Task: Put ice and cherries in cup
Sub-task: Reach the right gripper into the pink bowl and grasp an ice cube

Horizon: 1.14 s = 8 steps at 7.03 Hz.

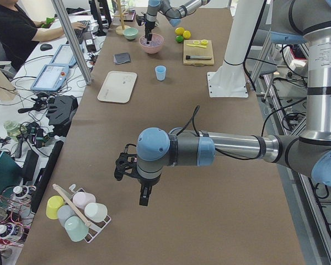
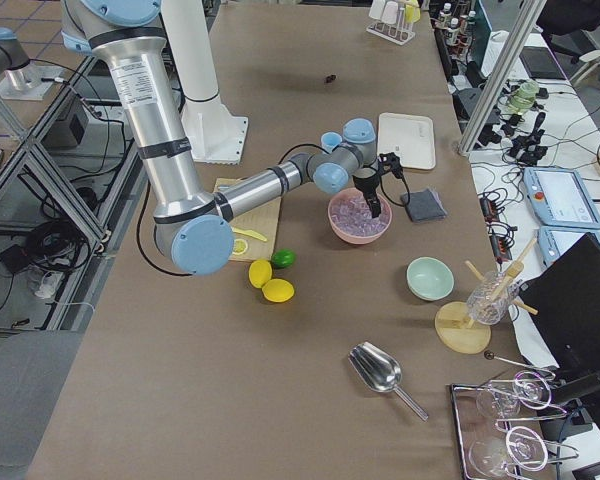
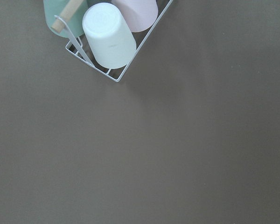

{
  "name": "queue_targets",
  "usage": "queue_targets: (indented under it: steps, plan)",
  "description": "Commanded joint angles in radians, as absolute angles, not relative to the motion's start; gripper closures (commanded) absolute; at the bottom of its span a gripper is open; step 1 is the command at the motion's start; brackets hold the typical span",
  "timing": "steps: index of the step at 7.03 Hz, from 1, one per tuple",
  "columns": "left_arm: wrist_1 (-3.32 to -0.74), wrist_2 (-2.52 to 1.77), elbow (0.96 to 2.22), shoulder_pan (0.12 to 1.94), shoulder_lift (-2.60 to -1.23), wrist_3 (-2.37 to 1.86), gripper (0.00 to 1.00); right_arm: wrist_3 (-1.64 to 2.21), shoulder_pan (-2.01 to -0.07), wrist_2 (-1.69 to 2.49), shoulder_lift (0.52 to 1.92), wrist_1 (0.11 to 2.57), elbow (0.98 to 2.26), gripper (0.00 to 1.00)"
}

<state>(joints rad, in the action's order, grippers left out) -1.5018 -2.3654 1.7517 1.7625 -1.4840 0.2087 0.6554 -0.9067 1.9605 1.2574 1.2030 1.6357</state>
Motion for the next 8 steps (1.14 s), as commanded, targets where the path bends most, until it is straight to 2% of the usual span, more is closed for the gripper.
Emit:
queue_targets:
  steps: [1,2,4,8]
  plan:
    - [-1.502,-2.365,1.752,1.763,-1.488,0.209,0.02,0.657,-0.899,1.960,1.258,1.203,1.631,0.17]
    - [-1.502,-2.365,1.750,1.763,-1.494,0.207,0.02,0.657,-0.893,1.959,1.259,1.203,1.629,0.17]
    - [-1.502,-2.365,1.753,1.763,-1.494,0.207,0.02,0.658,-0.893,1.965,1.272,1.203,1.631,0.32]
    - [-1.500,-2.365,1.758,1.763,-1.496,0.207,0.02,0.660,-0.877,1.963,1.273,1.203,1.626,0.34]
